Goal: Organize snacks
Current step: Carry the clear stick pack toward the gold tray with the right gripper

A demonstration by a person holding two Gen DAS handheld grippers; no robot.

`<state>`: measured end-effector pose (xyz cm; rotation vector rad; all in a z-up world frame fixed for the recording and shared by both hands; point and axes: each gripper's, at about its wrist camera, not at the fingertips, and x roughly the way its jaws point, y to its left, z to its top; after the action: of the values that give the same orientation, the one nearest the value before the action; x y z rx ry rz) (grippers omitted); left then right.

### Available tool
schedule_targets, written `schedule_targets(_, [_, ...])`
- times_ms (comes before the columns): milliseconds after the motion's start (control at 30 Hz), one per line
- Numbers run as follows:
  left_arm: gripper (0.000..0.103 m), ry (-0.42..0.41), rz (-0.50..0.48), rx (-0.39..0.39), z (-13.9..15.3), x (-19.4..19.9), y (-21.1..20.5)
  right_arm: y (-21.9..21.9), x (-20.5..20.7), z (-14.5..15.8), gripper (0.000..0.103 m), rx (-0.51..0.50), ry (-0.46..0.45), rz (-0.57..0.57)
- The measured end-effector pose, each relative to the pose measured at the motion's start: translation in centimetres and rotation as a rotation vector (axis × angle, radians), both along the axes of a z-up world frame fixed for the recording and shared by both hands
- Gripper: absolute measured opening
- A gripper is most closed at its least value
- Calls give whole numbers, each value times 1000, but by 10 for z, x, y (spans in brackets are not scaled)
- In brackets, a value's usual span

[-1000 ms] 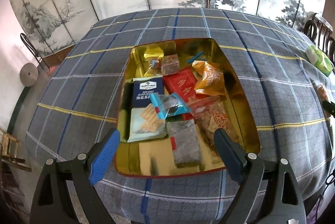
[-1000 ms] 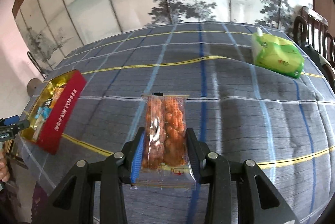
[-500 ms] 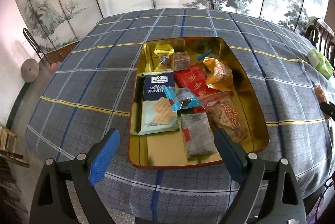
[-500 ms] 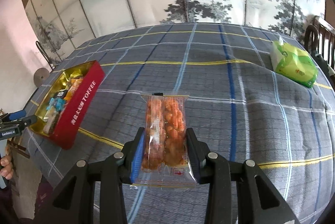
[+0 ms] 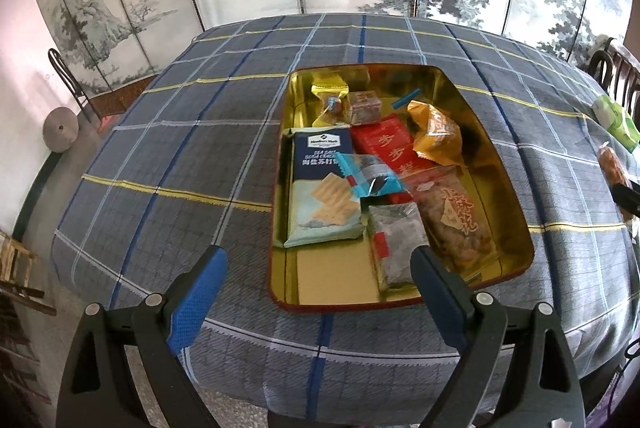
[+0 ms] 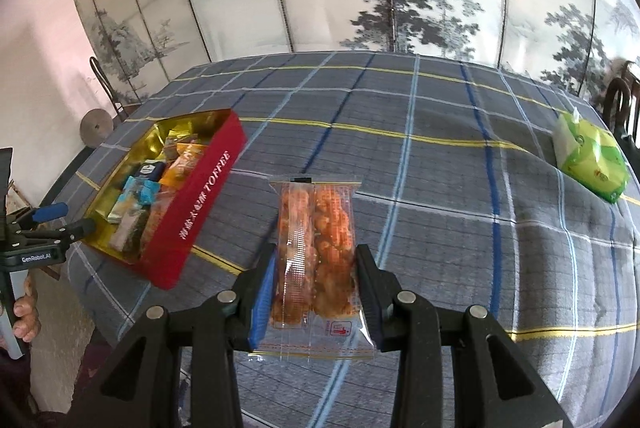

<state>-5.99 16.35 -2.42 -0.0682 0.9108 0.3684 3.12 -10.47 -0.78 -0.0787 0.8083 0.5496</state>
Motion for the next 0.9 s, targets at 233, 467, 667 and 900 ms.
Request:
schedule_targets(233, [91,-4,10,-6,-1,-6,7,16,-4,6,38,-9,-8,30])
schedule_targets(467, [91,-11,16,-2,0,-12,9,39,-8,15,38,-11,-24,82])
schedule_targets(667, [92,-13,24,2,0,-17,13,67,-9,21,38,-10,-31,133])
schedule_targets(900, [92,-11,35,6,0,-19,17,105,-10,26,38,-7,-33,207])
